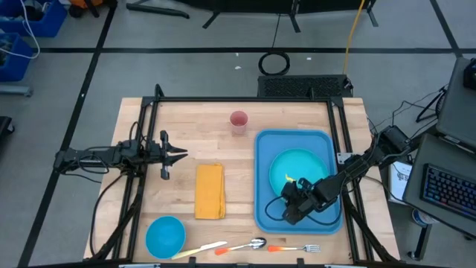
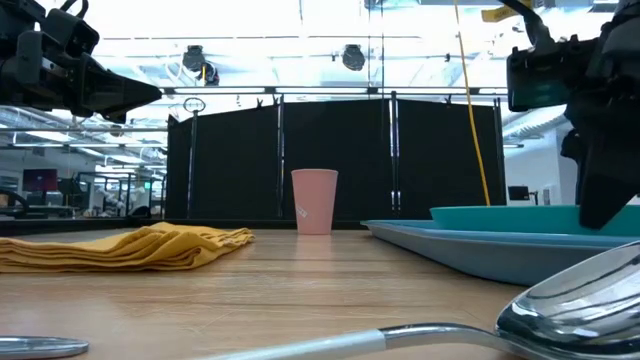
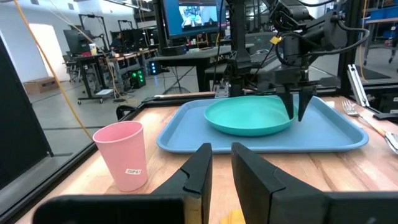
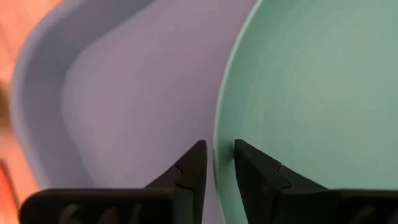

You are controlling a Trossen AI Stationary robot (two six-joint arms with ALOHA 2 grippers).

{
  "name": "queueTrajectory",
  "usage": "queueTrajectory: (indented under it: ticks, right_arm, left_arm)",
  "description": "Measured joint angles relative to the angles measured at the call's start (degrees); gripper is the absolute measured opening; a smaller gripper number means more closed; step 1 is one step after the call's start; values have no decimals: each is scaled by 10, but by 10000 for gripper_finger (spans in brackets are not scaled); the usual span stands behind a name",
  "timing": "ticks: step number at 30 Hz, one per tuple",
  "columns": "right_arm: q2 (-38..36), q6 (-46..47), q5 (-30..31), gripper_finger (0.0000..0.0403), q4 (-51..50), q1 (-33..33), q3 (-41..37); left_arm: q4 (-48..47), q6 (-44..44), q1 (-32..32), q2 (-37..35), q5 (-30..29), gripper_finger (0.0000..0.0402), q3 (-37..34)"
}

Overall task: Set up tray
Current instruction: Put the blue plate on the blue tray, then put the bowl on the blue plate on the blue tray

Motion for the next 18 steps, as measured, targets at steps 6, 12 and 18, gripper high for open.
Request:
queueTrajectory:
  ticks: [6, 12, 18]
  right_arm:
    - [-9, -18, -12, 87, 25, 0, 0]
    - [-41, -38, 7, 100, 24, -1, 0]
    - [-78, -204, 91, 113, 159, -1, 1]
  left_arm:
    - [0, 0, 0, 0, 0, 67, 0]
    - [0, 0, 0, 0, 0, 67, 0]
    - [0, 0, 0, 0, 0, 67, 0]
